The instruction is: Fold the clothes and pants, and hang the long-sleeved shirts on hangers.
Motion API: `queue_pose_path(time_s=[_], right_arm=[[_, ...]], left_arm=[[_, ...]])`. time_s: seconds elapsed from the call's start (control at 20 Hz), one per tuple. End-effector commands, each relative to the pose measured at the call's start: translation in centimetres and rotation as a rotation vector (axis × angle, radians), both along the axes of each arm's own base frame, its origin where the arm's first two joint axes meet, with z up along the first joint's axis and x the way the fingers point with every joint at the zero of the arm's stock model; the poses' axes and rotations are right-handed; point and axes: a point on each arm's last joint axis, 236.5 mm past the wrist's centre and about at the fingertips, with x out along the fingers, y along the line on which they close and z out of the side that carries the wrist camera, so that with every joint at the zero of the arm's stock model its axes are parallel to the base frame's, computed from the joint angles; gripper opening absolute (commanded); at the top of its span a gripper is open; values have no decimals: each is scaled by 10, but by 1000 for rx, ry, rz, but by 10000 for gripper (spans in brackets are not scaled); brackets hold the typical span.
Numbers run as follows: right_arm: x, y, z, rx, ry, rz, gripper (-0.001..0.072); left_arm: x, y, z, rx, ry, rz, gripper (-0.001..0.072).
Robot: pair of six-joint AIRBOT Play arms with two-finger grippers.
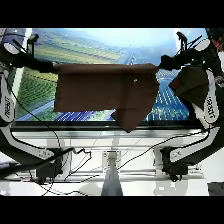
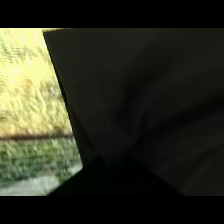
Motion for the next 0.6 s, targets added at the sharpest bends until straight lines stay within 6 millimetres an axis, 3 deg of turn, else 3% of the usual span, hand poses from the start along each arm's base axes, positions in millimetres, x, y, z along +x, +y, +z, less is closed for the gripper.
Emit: queue_pose_path(time_s=[0.0,0.1,0.15,0.2,0.3,0.45,0.55], right_arm=[[-35,-3,-10,-24,139,72,684],[-35,-3,-7,-23,138,62,670],[-36,-3,-2,-25,130,63,594],[-36,-3,6,-31,113,64,505],[-48,-2,28,-39,103,91,477],[-84,5,54,-48,67,122,476],[-126,10,48,-53,73,128,476]], left_arm=[[-49,-7,-23,-28,247,-29,681],[-49,-7,-26,-37,277,39,690],[-49,-5,-23,-38,273,54,688],[-48,-2,-15,-35,256,62,679],[-46,8,12,-26,195,81,589],[-56,12,60,-79,69,72,575],[-79,17,69,-138,2,111,481]])
